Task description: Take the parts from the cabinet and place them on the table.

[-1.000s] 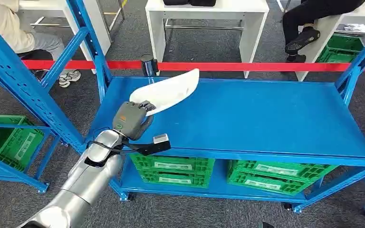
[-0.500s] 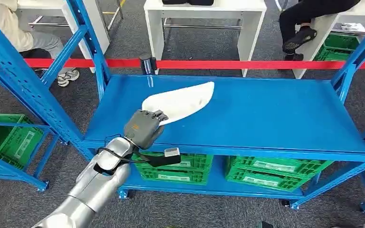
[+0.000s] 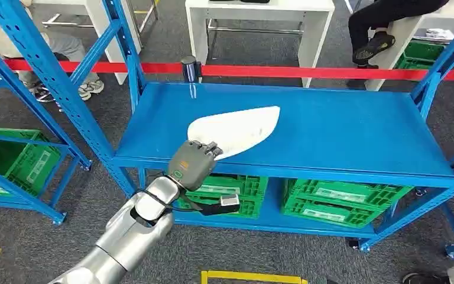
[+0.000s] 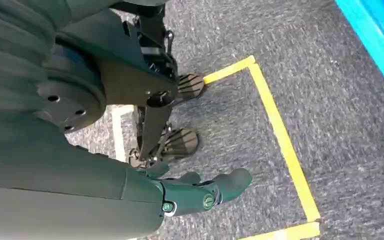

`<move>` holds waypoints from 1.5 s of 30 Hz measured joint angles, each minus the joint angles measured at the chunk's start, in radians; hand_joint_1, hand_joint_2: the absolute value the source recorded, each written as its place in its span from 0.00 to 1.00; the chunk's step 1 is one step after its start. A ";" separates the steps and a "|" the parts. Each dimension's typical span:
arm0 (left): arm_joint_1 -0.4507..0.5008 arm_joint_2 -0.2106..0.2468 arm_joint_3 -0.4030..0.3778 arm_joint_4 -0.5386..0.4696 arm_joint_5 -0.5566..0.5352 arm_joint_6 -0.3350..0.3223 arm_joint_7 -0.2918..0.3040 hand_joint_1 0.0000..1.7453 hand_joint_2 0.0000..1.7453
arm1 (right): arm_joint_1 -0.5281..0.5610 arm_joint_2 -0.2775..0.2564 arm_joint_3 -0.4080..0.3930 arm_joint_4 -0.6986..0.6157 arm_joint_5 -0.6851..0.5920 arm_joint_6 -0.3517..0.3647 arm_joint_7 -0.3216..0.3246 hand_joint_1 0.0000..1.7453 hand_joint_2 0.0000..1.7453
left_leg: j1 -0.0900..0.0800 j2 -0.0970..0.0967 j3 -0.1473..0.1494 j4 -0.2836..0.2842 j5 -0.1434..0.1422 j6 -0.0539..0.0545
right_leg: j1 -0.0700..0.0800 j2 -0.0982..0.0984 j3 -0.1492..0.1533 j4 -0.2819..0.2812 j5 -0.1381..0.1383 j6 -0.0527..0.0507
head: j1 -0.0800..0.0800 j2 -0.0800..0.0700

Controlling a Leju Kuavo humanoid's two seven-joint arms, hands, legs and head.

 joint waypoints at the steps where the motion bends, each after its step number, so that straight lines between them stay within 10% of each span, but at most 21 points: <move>1: 0.002 0.000 -0.004 -0.010 -0.009 0.000 0.002 1.00 1.00 | 0.000 0.000 0.000 0.000 -0.001 -0.003 0.000 0.00 1.00 | 0.002 0.000 0.001 -0.007 0.009 -0.007 | 0.002 0.000 -0.004 -0.001 0.006 -0.007 | 0.000 0.000; 3: 0.006 0.002 -0.010 -0.034 -0.025 0.000 0.013 1.00 1.00 | 0.001 0.001 0.000 0.000 -0.004 -0.006 0.000 0.00 1.00 | 0.002 -0.004 -0.018 0.007 -0.014 -0.018 | -0.008 -0.005 -0.023 -0.009 0.034 -0.022 | -0.001 0.000; 6: 0.020 0.003 -0.022 -0.079 -0.049 -0.005 0.029 1.00 1.00 | 0.004 0.000 0.000 0.000 -0.008 -0.008 -0.003 0.00 1.00 | 0.007 -0.003 -0.071 0.207 -0.192 -0.032 | -0.008 -0.006 -0.063 -0.009 0.067 -0.028 | -0.011 0.000; 8: 0.037 0.005 -0.030 -0.105 -0.073 -0.009 0.046 1.00 1.00 | 0.008 0.000 0.000 0.000 -0.010 -0.011 -0.006 0.00 1.00 | 0.008 -0.003 -0.074 0.304 -0.210 -0.035 | -0.008 -0.007 -0.089 -0.008 0.086 -0.026 | -0.011 0.000; 11: 0.061 0.008 -0.040 -0.157 -0.108 -0.015 0.068 1.00 1.00 | 0.010 0.000 0.000 0.000 -0.009 -0.014 -0.011 0.00 1.00 | 0.008 -0.003 0.059 0.158 -0.128 -0.026 | -0.008 -0.007 -0.124 -0.008 0.115 -0.018 | -0.012 0.000; 13: 0.067 0.007 -0.047 -0.194 -0.130 -0.018 0.078 1.00 1.00 | 0.010 0.000 0.000 0.000 -0.010 -0.017 -0.014 0.00 1.00 | 0.004 -0.006 0.185 -0.018 -0.171 -0.014 | -0.005 -0.006 -0.132 -0.006 0.129 -0.006 | -0.013 0.000; 17: 0.082 0.008 -0.061 -0.243 -0.141 -0.027 0.100 1.00 1.00 | 0.011 0.000 0.000 0.000 -0.010 -0.017 -0.018 0.00 1.00 | -0.005 -0.006 0.165 -0.025 -0.140 0.016 | -0.011 -0.006 -0.128 -0.024 0.164 0.025 | -0.011 0.000; 22: 0.109 0.012 -0.071 -0.289 -0.143 -0.037 0.110 1.00 1.00 | 0.009 0.000 0.000 0.000 -0.002 -0.015 -0.016 0.00 1.00 | -0.004 0.000 0.094 -0.027 -0.077 0.040 | -0.013 -0.005 -0.203 0.228 -0.065 0.035 | 0.003 0.000; 24: 0.123 0.018 -0.073 -0.301 -0.143 -0.044 0.114 1.00 1.00 | 0.008 -0.001 0.000 0.000 0.001 -0.010 -0.015 0.00 1.00 | -0.006 0.001 0.058 -0.021 -0.054 0.038 | -0.013 -0.005 -0.184 0.273 -0.035 0.034 | 0.003 0.000; 27: 0.134 0.025 -0.073 -0.318 -0.143 -0.049 0.118 1.00 1.00 | 0.004 -0.001 0.000 0.000 0.007 -0.007 -0.014 0.00 1.00 | -0.006 0.001 0.013 -0.006 -0.027 0.030 | -0.008 -0.005 -0.029 0.094 0.039 0.022 | 0.005 0.000; 28: 0.136 0.025 -0.073 -0.326 -0.143 -0.050 0.119 1.00 1.00 | -0.001 -0.002 0.000 0.000 0.008 -0.007 -0.014 0.00 1.00 | -0.007 0.000 0.003 0.000 -0.019 0.025 | -0.003 -0.006 0.026 0.003 -0.015 0.011 | 0.005 0.000; 32: 0.147 0.027 -0.074 -0.342 -0.143 -0.053 0.118 1.00 1.00 | -0.003 -0.002 0.000 0.000 0.008 -0.007 -0.012 0.00 1.00 | -0.007 0.001 0.006 -0.015 0.017 -0.001 | 0.003 -0.005 0.024 -0.026 0.003 -0.009 | 0.005 0.000; 33: 0.149 0.031 -0.074 -0.343 -0.143 -0.056 0.118 1.00 1.00 | -0.004 0.000 0.000 0.000 0.008 -0.007 -0.012 0.00 1.00 | -0.004 -0.001 -0.001 -0.010 0.014 -0.006 | -0.005 -0.011 0.012 -0.031 0.019 -0.016 | 0.008 0.000; 36: 0.153 0.034 -0.074 -0.345 -0.142 -0.060 0.114 1.00 1.00 | -0.003 -0.001 0.000 0.000 0.006 -0.007 -0.010 0.00 1.00 | 0.004 -0.003 -0.050 0.147 -0.162 -0.026 | -0.006 -0.011 -0.031 -0.032 0.056 -0.028 | -0.006 0.000; 38: 0.161 0.034 -0.074 -0.345 -0.141 -0.061 0.109 1.00 1.00 | -0.002 -0.001 0.000 0.000 0.002 -0.009 -0.010 0.00 1.00 | 0.008 -0.003 -0.064 0.271 -0.210 -0.035 | -0.006 -0.012 -0.060 -0.030 0.079 -0.025 | -0.008 0.000; 40: 0.167 0.034 -0.074 -0.345 -0.140 -0.066 0.105 1.00 1.00 | -0.001 -0.001 0.000 0.000 0.001 -0.009 -0.010 0.00 1.00 | 0.013 -0.003 -0.021 0.263 -0.164 -0.038 | -0.007 -0.013 -0.088 -0.028 0.099 -0.020 | -0.009 0.000; 42: 0.167 0.029 -0.077 -0.345 -0.137 -0.069 0.103 1.00 1.00 | -0.002 -0.001 0.000 0.000 0.001 -0.010 -0.010 0.00 1.00 | 0.016 -0.003 0.107 0.101 -0.114 -0.036 | -0.010 -0.013 -0.112 -0.022 0.120 -0.010 | -0.010 0.000; 44: 0.171 0.016 -0.078 -0.345 -0.135 -0.071 0.098 1.00 1.00 | -0.001 -0.001 0.000 0.000 0.001 -0.011 -0.010 0.00 1.00 | 0.009 -0.006 0.189 -0.024 -0.166 -0.022 | -0.008 -0.012 -0.119 -0.018 0.132 0.003 | -0.010 0.000; 45: 0.176 0.013 -0.079 -0.345 -0.135 -0.072 0.096 1.00 1.00 | -0.002 -0.001 0.000 0.000 0.000 -0.011 -0.010 0.00 1.00 | 0.005 -0.008 0.179 -0.023 -0.160 -0.014 | -0.008 -0.013 -0.115 -0.021 0.140 0.012 | -0.006 0.000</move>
